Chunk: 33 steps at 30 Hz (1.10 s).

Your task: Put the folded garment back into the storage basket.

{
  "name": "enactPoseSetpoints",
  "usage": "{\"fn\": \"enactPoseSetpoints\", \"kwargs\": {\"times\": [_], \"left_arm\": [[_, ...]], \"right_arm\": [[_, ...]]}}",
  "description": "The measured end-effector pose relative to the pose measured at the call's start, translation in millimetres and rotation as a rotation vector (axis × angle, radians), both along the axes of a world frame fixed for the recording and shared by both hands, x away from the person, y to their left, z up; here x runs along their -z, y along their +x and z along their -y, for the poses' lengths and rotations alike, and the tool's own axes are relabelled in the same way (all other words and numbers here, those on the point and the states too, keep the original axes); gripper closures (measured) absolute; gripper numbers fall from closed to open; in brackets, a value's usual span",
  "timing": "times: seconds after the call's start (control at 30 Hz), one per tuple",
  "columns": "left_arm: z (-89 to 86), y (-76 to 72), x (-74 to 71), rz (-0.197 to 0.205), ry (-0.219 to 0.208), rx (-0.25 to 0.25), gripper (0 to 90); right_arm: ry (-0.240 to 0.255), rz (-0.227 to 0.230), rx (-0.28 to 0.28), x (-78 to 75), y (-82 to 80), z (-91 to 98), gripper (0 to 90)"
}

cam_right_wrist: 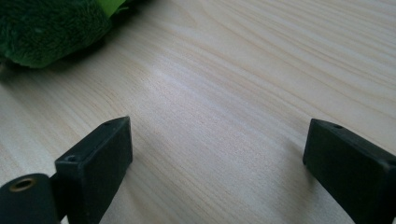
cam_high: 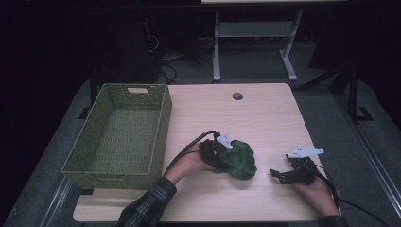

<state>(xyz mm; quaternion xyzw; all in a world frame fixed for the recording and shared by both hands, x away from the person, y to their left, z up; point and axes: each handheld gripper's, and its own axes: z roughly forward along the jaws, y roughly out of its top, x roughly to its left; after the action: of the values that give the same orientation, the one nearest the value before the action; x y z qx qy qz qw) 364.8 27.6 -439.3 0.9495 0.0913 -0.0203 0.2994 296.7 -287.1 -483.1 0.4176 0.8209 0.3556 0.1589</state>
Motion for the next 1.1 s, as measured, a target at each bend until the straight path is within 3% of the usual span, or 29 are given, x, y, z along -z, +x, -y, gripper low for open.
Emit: {"fn": "enactPoseSetpoints", "kwargs": {"times": [0.17, 0.67, 1.1], "left_arm": [[-2.3, -1.8, -6.8, 0.004, -0.012, -0.018, 66.3], [-14.5, 0.8, -52.9, 0.019, -0.04, -0.041, 66.1], [-38.4, 0.6, -86.2, 0.045, -0.062, -0.072, 66.1]], "right_arm": [[0.001, 0.0, 0.0, 0.0, 0.0, -0.1, 8.0], [0.0, 0.0, 0.0, 0.0, 0.0, -0.1, 7.9], [0.0, 0.0, 0.0, 0.0, 0.0, -0.1, 7.9]]}}
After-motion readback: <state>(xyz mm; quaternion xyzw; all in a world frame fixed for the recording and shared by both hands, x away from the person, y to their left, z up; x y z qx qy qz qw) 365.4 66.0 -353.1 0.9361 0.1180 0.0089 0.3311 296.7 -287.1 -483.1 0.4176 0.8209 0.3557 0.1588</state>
